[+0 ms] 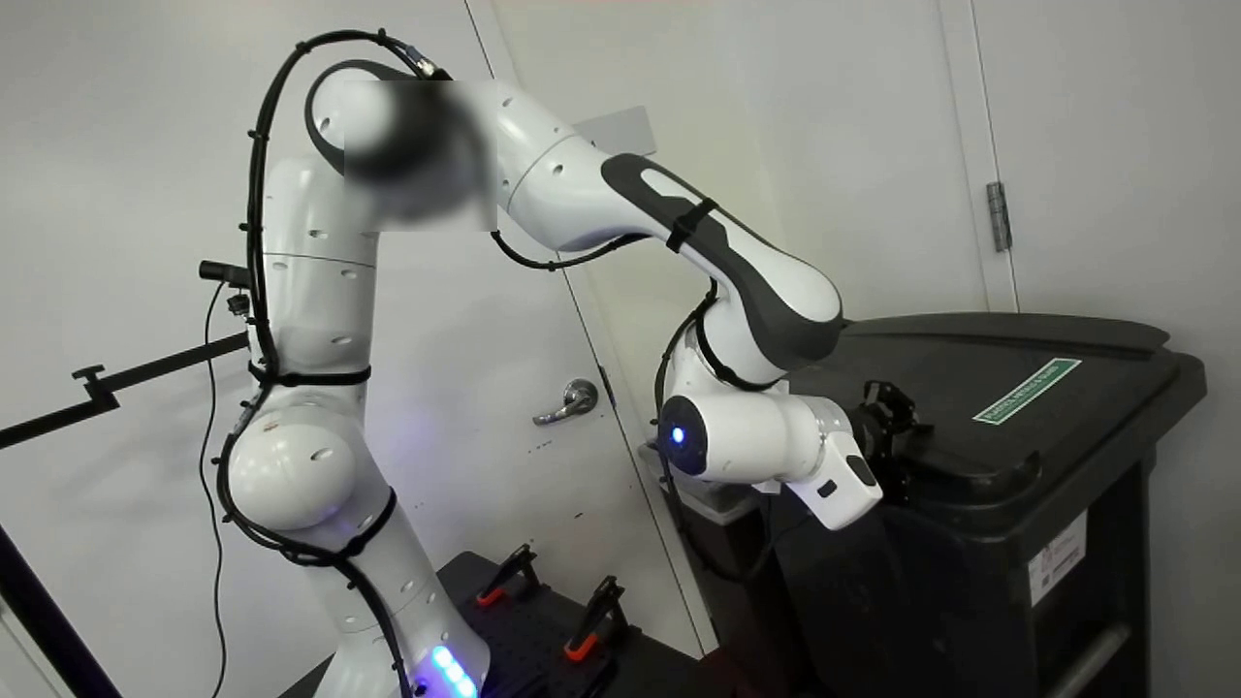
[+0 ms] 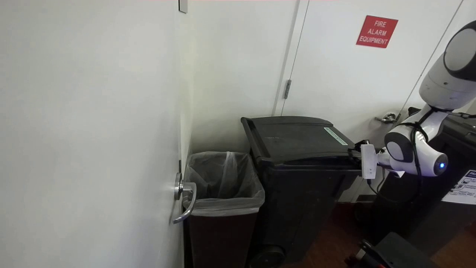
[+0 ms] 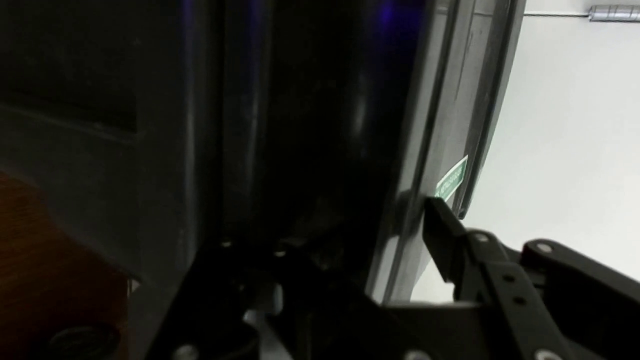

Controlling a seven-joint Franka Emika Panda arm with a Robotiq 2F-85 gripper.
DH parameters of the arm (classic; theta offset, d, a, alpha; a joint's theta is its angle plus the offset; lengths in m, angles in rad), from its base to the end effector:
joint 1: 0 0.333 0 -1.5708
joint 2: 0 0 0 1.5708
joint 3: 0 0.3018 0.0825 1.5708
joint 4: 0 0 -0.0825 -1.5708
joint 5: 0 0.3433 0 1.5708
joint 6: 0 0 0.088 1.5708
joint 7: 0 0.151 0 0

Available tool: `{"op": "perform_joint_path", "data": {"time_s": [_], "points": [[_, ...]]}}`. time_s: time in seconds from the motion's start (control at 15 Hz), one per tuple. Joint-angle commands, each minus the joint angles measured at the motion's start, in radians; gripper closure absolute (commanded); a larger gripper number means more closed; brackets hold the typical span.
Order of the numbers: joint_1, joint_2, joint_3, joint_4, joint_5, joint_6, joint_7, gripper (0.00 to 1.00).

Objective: Open the bin

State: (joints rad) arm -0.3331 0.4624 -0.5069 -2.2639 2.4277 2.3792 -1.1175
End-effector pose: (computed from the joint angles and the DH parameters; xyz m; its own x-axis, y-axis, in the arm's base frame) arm 0.3634 -0.3835 0.1674 -0.3212 -0.9435 0.0818 -0.4969 0.0944 -0.8627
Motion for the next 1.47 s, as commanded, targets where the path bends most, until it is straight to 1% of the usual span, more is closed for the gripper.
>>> {"op": "perform_joint_path", "data": {"time_s": [0.0, 0.07, 0.13, 0.53, 0.73, 1.0, 1.4], "points": [[0.012, -0.018, -0.01, -0.005, 0.017, -0.002, -0.025, 0.92], [0.011, -0.026, -0.011, -0.011, 0.013, -0.005, -0.025, 0.96], [0.011, -0.034, -0.012, -0.018, 0.007, -0.01, -0.025, 0.94], [0.02, -0.133, -0.026, -0.073, -0.036, -0.01, -0.038, 0.94], [0.033, -0.215, -0.027, -0.113, -0.065, 0.02, -0.063, 0.94], [0.049, -0.329, -0.01, -0.154, -0.078, 0.081, -0.116, 0.94], [0.045, -0.379, 0.029, -0.136, -0.051, 0.149, -0.162, 0.94]]}}
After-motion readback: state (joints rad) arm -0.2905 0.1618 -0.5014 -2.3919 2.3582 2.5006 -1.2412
